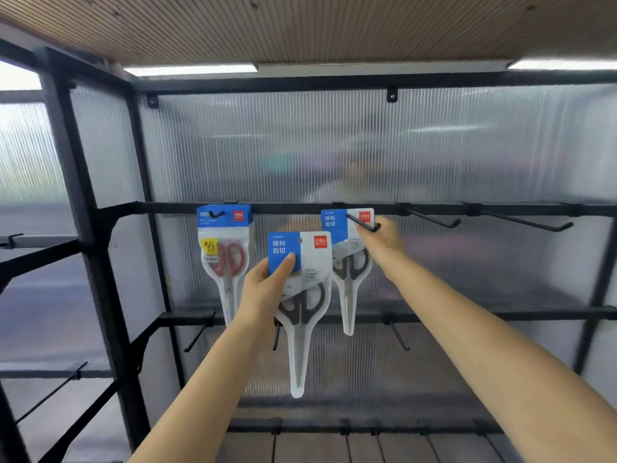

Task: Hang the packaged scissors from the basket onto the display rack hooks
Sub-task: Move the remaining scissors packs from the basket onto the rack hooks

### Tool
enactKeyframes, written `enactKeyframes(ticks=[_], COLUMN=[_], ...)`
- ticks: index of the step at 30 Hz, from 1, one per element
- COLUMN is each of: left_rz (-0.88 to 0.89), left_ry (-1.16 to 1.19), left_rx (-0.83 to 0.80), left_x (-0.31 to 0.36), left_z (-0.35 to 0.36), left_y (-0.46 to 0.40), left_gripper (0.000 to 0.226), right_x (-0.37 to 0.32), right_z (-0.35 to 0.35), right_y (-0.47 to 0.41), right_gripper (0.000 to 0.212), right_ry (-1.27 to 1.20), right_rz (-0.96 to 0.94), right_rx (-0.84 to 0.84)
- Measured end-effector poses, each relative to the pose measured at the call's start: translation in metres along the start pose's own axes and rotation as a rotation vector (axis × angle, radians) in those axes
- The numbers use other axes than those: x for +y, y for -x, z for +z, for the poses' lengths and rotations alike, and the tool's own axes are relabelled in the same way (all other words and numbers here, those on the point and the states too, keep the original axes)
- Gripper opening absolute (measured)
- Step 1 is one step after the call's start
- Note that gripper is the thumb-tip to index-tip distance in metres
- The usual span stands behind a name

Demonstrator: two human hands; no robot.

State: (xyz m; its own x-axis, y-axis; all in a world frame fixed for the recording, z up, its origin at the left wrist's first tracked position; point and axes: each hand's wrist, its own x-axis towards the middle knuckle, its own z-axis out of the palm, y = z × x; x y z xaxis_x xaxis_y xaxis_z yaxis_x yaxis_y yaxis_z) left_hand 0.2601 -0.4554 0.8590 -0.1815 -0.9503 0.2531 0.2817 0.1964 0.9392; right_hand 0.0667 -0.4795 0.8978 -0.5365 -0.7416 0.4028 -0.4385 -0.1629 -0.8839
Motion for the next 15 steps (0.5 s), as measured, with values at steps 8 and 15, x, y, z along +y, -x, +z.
enactKeyframes(ticks=[8,15], left_rz=[-0.005,0.004], left_ry=[-0.058,-0.068], left_rx=[0.047,0.038], left_x=[-0.005,-0.008], left_z=[0.007,0.011], left_y=[-0.003,-0.002], left_gripper=[0.01,0.011], right_x=[0.01,0.012], right_z=[0.008,0.01], right_y=[-0.03,-0.035], right_gripper=[0.022,0.026], right_ry=[0.074,0.164], right_rz=[-0.14,-0.206], right_rx=[-0.07,-0.043])
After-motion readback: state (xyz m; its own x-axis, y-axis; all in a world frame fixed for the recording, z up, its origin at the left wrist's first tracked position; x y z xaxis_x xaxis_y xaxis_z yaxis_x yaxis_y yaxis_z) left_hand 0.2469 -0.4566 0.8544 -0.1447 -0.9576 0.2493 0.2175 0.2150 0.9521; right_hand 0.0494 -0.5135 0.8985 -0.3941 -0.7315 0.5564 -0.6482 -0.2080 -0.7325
